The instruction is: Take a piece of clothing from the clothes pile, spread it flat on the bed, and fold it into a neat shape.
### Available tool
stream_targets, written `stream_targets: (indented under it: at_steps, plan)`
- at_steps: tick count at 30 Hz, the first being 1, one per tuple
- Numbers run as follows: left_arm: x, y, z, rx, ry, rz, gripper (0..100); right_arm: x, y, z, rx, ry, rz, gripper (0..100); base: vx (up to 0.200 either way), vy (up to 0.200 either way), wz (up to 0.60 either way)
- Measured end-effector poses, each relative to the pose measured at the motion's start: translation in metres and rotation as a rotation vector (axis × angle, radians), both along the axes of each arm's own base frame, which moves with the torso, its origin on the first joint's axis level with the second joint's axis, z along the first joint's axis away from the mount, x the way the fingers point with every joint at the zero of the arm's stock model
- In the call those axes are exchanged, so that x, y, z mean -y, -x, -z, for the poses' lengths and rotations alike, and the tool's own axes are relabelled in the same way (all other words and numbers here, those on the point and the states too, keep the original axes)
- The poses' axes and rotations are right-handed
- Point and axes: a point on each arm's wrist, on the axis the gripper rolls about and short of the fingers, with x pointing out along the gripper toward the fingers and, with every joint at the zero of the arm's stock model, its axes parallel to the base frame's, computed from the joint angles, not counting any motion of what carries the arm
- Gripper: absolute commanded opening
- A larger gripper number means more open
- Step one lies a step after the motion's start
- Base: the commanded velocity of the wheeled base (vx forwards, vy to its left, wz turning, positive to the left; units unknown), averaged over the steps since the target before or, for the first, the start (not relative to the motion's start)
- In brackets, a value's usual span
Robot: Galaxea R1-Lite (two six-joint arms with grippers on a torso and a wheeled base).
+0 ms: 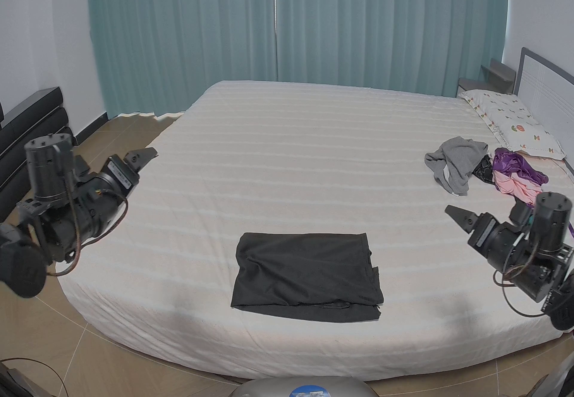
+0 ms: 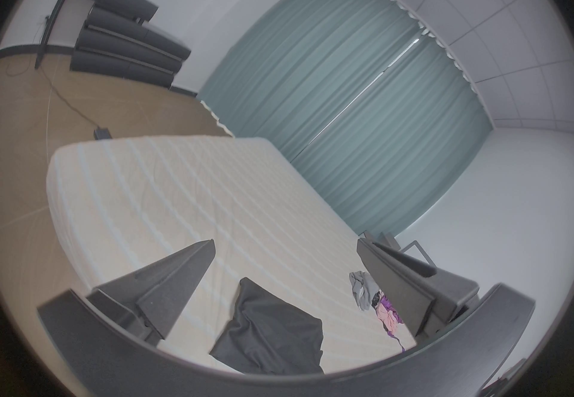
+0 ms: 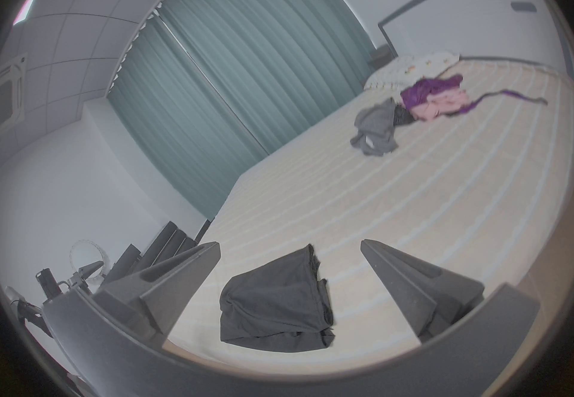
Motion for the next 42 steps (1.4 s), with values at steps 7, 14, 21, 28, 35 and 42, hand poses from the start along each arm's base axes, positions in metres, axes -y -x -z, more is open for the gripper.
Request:
stream_targets:
  at_steps: [7, 14, 21, 28, 35, 42]
  plan:
    - [-0.016, 0.056, -0.021, 0.097, -0.1, -0.043, 100, 0.025, 0.054, -0.032, 0.049, 0.096, 0.015, 100, 0.0, 0.0, 0.0]
    - [-0.031, 0.116, -0.032, 0.156, -0.235, -0.099, 100, 0.047, 0.116, -0.042, 0.069, 0.219, 0.011, 100, 0.0, 0.0, 0.0]
    - [-0.049, 0.186, -0.031, 0.198, -0.394, -0.157, 100, 0.065, 0.172, -0.037, 0.129, 0.388, 0.025, 100, 0.0, 0.0, 0.0]
    - [-0.063, 0.254, -0.014, 0.247, -0.54, -0.253, 100, 0.074, 0.213, -0.025, 0.222, 0.556, 0.061, 100, 0.0, 0.0, 0.0]
    - [-0.065, 0.296, 0.02, 0.29, -0.651, -0.37, 100, 0.076, 0.231, -0.016, 0.375, 0.616, 0.152, 100, 0.0, 0.0, 0.0]
    - [-0.065, 0.302, 0.038, 0.31, -0.679, -0.458, 100, 0.075, 0.234, -0.009, 0.564, 0.626, 0.256, 100, 0.0, 0.0, 0.0]
